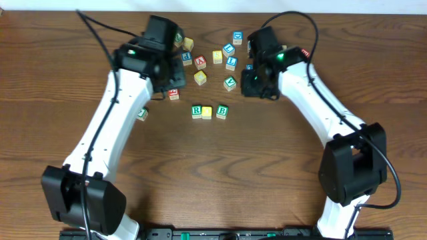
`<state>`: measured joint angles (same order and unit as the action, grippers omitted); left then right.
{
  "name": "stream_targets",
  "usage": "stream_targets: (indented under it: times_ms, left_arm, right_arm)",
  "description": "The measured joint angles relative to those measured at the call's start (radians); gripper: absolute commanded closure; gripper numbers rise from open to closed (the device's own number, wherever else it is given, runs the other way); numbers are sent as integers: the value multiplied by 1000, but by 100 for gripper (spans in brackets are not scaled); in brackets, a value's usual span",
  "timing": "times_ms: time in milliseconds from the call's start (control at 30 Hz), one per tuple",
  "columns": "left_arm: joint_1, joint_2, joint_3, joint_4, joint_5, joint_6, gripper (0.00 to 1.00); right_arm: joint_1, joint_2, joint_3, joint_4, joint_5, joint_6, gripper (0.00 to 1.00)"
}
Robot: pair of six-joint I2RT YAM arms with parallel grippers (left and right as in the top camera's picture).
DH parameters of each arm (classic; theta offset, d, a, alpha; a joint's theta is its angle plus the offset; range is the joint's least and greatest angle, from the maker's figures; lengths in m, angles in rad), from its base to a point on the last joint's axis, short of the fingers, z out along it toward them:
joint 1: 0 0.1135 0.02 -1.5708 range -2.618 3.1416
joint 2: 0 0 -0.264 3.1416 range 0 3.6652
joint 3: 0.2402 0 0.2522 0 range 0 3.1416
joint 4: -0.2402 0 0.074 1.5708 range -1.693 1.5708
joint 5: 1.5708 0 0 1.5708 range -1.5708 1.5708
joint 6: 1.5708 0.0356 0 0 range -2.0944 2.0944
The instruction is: Spell out ROBOT
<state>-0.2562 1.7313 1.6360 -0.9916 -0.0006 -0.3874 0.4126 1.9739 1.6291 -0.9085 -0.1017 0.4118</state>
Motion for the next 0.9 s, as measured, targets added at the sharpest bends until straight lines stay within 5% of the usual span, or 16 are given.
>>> stream_targets:
  times_ms: [900]
  left_arm:
    - [90, 1, -46, -4, -2, 0, 64]
  right_arm:
    - [30, 122, -95, 217, -89, 85, 82]
